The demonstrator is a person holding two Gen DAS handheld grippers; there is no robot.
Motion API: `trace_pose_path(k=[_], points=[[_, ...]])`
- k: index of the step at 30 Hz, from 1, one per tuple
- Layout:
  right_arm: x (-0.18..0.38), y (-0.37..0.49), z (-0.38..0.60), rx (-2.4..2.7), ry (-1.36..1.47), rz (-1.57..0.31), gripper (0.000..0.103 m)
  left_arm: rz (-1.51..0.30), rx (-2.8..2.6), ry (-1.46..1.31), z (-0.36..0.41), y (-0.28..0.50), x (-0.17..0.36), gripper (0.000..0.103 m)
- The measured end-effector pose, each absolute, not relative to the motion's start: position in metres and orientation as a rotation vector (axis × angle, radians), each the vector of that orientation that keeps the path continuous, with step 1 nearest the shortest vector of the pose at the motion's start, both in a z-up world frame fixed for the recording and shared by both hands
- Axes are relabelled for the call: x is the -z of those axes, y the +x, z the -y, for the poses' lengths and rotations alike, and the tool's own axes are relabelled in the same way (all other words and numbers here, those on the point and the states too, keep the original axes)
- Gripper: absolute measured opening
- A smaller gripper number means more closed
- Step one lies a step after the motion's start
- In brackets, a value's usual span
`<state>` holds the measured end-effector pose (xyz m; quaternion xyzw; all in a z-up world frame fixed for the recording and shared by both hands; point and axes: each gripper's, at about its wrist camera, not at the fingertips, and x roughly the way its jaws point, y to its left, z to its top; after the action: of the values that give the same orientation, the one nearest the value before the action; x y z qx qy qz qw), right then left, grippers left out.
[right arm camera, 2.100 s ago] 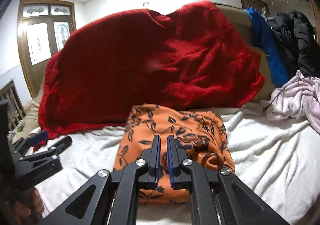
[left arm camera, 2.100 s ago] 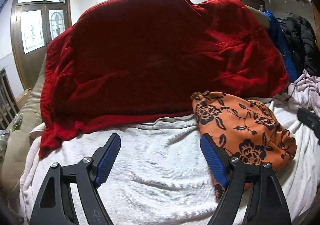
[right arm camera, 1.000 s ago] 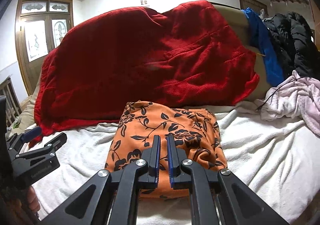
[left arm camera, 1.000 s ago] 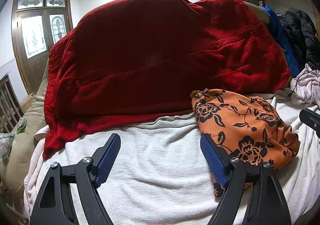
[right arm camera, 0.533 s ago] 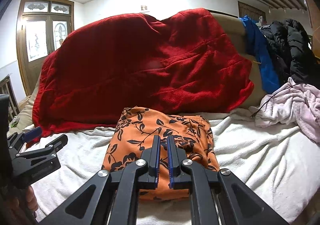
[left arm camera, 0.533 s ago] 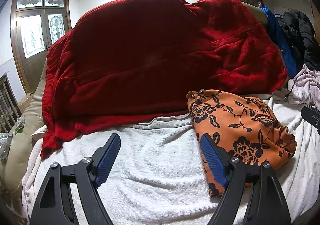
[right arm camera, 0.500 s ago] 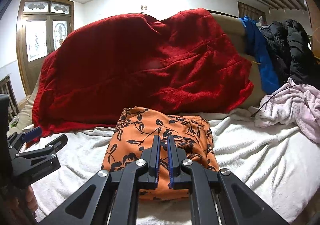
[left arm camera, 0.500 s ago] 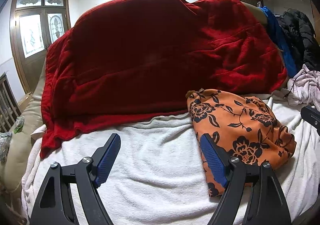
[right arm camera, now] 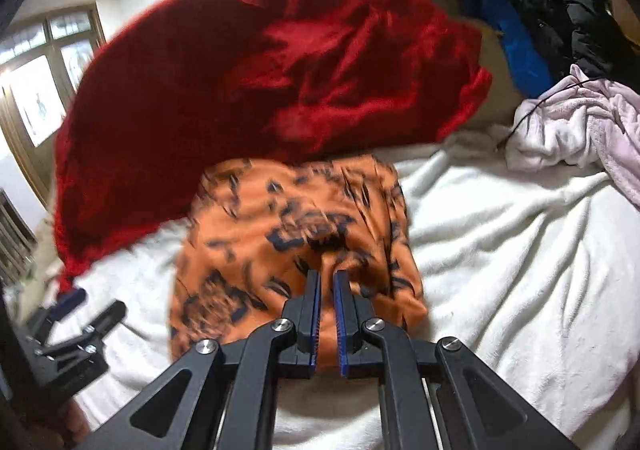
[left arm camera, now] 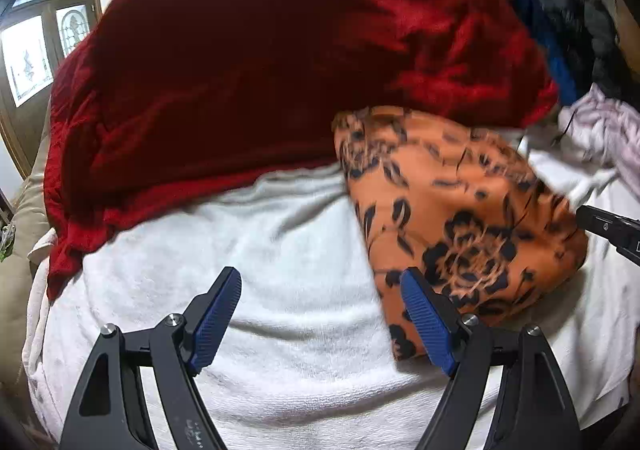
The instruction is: Fold small clothes
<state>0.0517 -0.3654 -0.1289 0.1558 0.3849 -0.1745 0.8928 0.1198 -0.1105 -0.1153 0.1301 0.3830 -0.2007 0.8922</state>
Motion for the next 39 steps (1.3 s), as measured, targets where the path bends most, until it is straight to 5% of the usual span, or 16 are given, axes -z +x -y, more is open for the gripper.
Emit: trace_pose_path(k=[5, 18, 39], points=[[0.174, 0.075, 0.374, 0.358, 0.37, -0.977, 0.009, -0.892, 0.386, 0.388, 0.132, 0.128, 0.154, 0.082], [0.103, 0.044, 0.339, 0.534, 0.1, -0.695, 0.009, -0.679, 0.433, 0.258, 0.107, 0.107, 0.103, 0.082], [0.093, 0.045, 0.327, 0.549, 0.049, -0.646, 0.009, -0.615, 0.437, 0.179, 0.089, 0.107, 0.083, 0.082]])
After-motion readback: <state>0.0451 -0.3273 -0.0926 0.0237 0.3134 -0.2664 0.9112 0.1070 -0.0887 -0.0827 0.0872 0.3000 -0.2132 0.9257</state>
